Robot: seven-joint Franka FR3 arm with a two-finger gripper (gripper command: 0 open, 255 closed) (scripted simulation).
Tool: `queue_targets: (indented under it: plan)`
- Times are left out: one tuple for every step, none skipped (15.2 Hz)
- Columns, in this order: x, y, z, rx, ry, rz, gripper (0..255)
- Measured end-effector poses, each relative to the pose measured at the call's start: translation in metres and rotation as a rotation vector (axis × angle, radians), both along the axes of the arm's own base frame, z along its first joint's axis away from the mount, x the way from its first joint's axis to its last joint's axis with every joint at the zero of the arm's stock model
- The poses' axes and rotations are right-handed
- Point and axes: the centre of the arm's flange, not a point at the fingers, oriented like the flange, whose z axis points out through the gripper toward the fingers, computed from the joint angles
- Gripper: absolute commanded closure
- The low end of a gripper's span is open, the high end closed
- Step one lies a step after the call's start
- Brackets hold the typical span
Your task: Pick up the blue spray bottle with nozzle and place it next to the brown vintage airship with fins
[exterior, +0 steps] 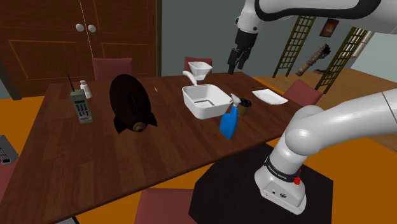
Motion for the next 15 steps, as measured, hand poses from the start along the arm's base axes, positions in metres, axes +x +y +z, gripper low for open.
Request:
queue_targets:
  plan:
    - [0.000, 0.000, 0.000, 0.000, 0.000, 0.000, 0]
    - [-0.002, -0.001, -0.006, 0.000, 0.004, -0.012, 0]
    - [-0.005, -0.003, -0.015, -0.001, 0.011, -0.030, 0]
    - [-0.006, -0.005, -0.025, -0.002, 0.020, -0.052, 0]
    - [-0.009, -0.007, -0.036, -0.003, 0.029, -0.076, 0]
    - [-0.014, -0.010, -0.046, -0.003, 0.038, -0.100, 0]
    - [-0.016, -0.012, -0.059, -0.004, 0.048, -0.124, 0]
    - [-0.022, -0.014, -0.070, -0.005, 0.057, -0.150, 0]
    - [-0.025, -0.017, -0.083, -0.006, 0.067, -0.174, 0]
    - [-0.027, -0.016, -0.094, -0.007, 0.077, -0.199, 0]
    - [-0.030, -0.017, -0.103, -0.008, 0.083, -0.218, 0]
    - [-0.033, -0.018, -0.109, -0.008, 0.087, -0.227, 0]
    - [-0.034, -0.019, -0.114, -0.008, 0.089, -0.232, 0]
    - [-0.035, -0.020, -0.120, -0.008, 0.089, -0.235, 0]
    - [-0.037, -0.020, -0.125, -0.008, 0.090, -0.236, 0]
